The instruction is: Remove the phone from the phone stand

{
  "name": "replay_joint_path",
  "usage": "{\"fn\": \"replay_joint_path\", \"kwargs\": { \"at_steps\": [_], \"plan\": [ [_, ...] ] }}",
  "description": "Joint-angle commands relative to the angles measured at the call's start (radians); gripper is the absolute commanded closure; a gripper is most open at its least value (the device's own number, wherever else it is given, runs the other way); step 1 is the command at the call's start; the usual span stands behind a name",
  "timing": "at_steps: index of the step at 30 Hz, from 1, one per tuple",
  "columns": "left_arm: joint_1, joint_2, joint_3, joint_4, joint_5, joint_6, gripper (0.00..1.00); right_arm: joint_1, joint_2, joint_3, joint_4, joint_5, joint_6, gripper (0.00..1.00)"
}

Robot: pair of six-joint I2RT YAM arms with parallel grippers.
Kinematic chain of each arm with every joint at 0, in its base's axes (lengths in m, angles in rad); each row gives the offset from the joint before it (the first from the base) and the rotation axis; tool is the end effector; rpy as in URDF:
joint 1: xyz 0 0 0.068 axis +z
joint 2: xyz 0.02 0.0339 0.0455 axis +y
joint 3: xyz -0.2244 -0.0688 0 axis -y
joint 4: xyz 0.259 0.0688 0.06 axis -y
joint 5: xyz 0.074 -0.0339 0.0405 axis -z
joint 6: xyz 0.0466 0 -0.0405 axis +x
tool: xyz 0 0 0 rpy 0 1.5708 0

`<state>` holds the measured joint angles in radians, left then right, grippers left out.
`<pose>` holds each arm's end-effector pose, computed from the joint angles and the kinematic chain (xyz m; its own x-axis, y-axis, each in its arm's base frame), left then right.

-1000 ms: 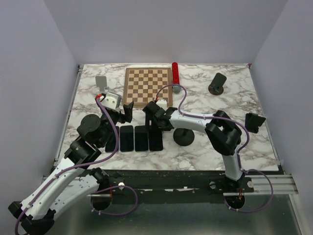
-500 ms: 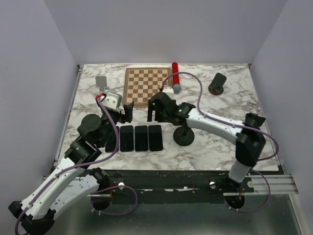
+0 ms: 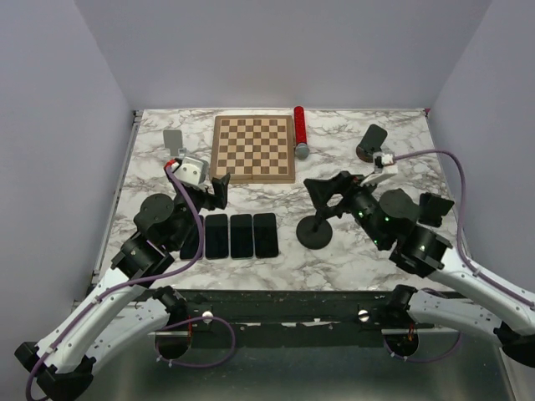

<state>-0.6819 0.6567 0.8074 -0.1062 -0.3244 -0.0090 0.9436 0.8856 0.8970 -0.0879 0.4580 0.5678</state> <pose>0.1704 -0.1192 0.3540 0.0314 -0.0365 -0.9988 0.3505 0.9363 -0.0232 0.1644 0.1917 0.3414 -0.2892 0.4229 -0.8588 -0.3700 0.7780 0.5077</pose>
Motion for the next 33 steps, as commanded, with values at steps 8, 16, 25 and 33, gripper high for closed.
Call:
{"fn": "replay_joint_path", "kwargs": {
  "at_steps": [8,16,25,33],
  "plan": [
    [0.005,-0.091,-0.076,0.101,0.048,-0.023,0.19,0.007,-0.47,-0.309,0.233,0.066,-0.084,0.0],
    [0.005,-0.253,-0.216,0.295,0.042,-0.032,0.17,0.007,-0.704,-0.459,0.269,0.06,-0.047,0.0],
    [0.002,-0.616,-0.413,0.428,0.006,-0.173,0.01,0.007,-0.874,-0.52,0.208,0.012,0.001,0.0],
    [0.002,-0.919,-0.427,0.192,-0.019,-0.26,0.01,0.007,-0.877,-0.508,0.174,-0.006,-0.001,0.0]
  ]
}}
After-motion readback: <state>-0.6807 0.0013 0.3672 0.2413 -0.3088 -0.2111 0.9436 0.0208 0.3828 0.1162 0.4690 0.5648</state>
